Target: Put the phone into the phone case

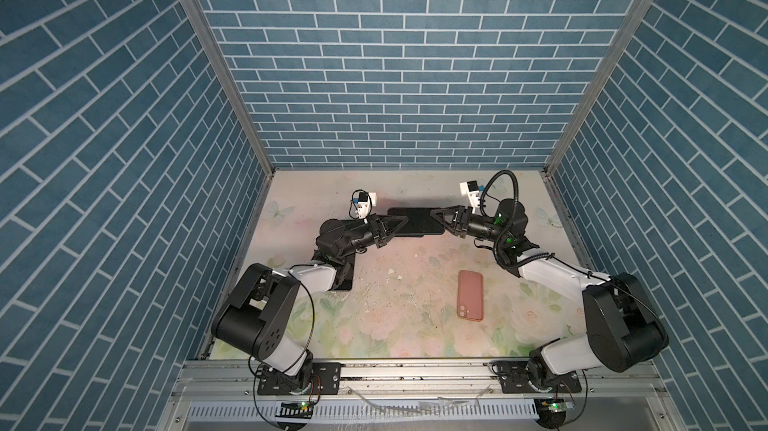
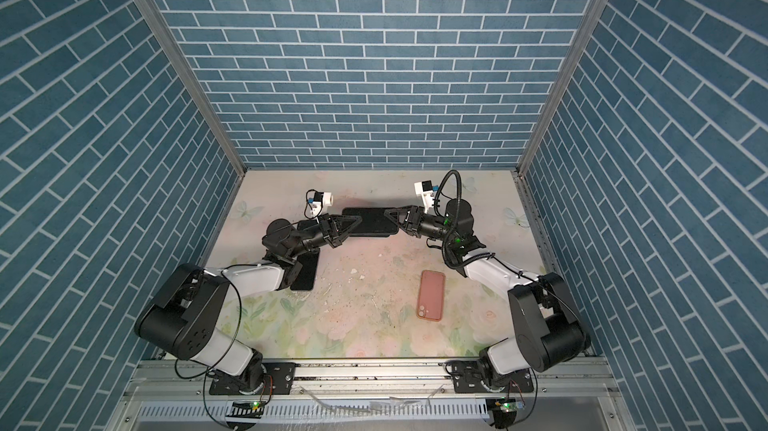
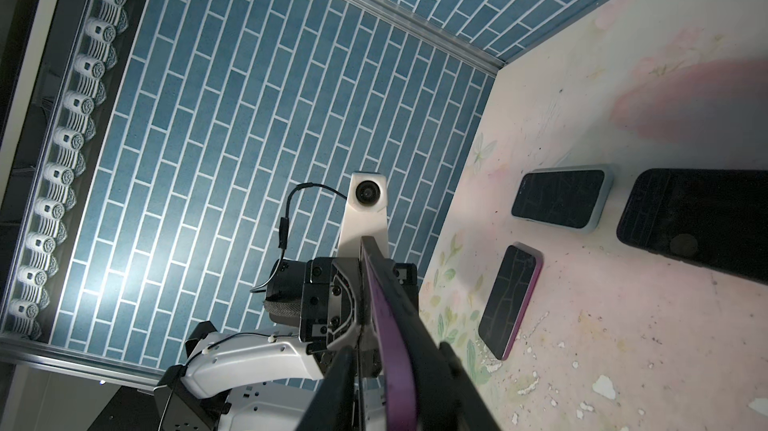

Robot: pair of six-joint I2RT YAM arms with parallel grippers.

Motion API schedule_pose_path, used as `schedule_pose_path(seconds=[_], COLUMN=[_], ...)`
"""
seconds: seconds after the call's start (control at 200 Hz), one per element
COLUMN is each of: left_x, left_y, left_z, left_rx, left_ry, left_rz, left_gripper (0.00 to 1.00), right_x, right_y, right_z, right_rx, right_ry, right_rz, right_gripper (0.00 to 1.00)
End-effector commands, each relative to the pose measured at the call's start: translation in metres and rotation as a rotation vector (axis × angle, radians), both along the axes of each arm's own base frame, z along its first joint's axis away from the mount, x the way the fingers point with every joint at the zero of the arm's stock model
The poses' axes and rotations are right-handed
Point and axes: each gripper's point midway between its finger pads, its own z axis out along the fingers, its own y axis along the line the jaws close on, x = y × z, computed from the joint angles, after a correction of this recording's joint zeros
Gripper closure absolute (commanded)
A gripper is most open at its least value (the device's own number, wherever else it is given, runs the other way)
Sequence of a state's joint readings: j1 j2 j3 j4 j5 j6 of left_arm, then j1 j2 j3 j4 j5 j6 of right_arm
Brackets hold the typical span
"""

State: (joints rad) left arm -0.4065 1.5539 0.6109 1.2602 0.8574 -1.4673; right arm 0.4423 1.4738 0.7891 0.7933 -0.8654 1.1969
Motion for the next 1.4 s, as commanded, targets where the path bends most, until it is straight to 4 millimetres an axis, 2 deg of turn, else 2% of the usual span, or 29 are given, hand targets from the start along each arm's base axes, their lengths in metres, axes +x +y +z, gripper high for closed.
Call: schedule_pose_path(seconds=[0.0, 0.13, 0.43, 0.655, 0.755, 0.8, 0.87, 0.98, 1.075, 1.265, 1.395], left_x=[-0.009, -0.007, -0.006, -0.004, -0.003, -0.002, -0.001, 0.002, 0.005, 0.007, 0.005], left_y=[0.000, -0.001, -0.002, -0.003, -0.003, -0.003, -0.003, -0.003, -0.004, -0.006, -0.006], left_z=[0.016, 0.013, 0.008, 0.007, 0.007, 0.006, 0.007, 0.007, 0.005, -0.002, -0.006], left_rx=[-0.023, -0.022, -0.016, -0.016, -0.017, -0.016, -0.018, -0.018, -0.013, 0.001, 0.032], left_ry=[-0.075, -0.067, -0.055, -0.050, -0.045, -0.043, -0.043, -0.043, -0.039, -0.027, -0.027], left_rz=[-0.027, -0.025, -0.033, -0.035, -0.032, -0.029, -0.023, -0.010, -0.006, -0.019, -0.017], left_gripper=[0.94, 0.95, 0.97, 0.97, 0.97, 0.97, 0.97, 0.97, 0.97, 0.97, 0.92], right_x=[0.010, 0.016, 0.018, 0.012, 0.005, 0.000, -0.008, -0.019, -0.026, -0.025, -0.021], right_y=[0.005, 0.008, 0.008, 0.001, -0.002, -0.002, -0.003, -0.004, -0.005, -0.008, -0.007], right_z=[0.032, 0.035, 0.017, -0.008, -0.007, -0.006, -0.006, -0.011, -0.009, -0.016, -0.020], right_rx=[0.049, 0.076, 0.017, -0.181, -0.212, -0.208, -0.198, -0.168, -0.113, -0.112, -0.120], right_ry=[-0.109, -0.104, -0.092, -0.146, -0.160, -0.160, -0.148, -0.114, -0.096, -0.083, -0.074], right_rz=[-0.006, -0.002, -0.011, -0.025, -0.012, 0.002, 0.028, 0.053, 0.062, 0.034, 0.024], right_gripper=[0.66, 0.71, 1.00, 1.00, 0.75, 0.68, 0.63, 0.62, 0.67, 0.91, 1.00])
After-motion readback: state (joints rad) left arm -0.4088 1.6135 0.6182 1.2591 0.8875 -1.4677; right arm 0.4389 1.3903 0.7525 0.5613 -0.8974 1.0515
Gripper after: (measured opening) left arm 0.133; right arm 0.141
